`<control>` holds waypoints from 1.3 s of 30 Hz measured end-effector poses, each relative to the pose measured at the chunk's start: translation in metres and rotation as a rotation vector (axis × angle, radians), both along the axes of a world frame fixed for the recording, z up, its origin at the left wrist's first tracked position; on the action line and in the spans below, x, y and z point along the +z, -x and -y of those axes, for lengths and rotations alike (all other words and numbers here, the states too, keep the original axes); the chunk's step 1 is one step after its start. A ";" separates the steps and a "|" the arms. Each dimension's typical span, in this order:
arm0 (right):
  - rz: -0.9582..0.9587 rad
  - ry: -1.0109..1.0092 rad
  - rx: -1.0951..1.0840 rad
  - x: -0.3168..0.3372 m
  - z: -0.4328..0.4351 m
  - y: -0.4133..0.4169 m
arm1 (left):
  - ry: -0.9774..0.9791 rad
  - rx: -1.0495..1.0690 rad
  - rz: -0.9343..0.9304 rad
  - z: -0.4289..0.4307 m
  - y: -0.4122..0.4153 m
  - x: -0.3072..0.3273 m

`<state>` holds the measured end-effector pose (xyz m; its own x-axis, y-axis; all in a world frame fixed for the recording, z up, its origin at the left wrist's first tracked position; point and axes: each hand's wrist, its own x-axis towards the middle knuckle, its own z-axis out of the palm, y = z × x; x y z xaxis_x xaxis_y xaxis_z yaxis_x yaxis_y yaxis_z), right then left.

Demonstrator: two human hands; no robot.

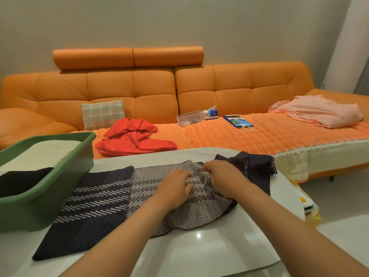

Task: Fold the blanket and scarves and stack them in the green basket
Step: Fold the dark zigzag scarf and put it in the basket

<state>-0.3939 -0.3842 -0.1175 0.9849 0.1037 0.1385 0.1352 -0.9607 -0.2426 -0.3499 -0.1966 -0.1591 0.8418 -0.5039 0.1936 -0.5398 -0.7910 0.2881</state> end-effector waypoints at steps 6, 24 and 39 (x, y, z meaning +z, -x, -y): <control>-0.309 0.318 -0.137 -0.048 0.014 -0.042 | -0.324 -0.002 -0.186 -0.003 -0.006 -0.023; -0.400 0.377 -0.050 -0.046 -0.044 0.007 | -0.006 0.021 0.035 -0.083 0.058 -0.005; -0.246 0.220 0.308 -0.050 -0.235 0.026 | -0.394 0.806 -0.034 -0.233 0.084 -0.002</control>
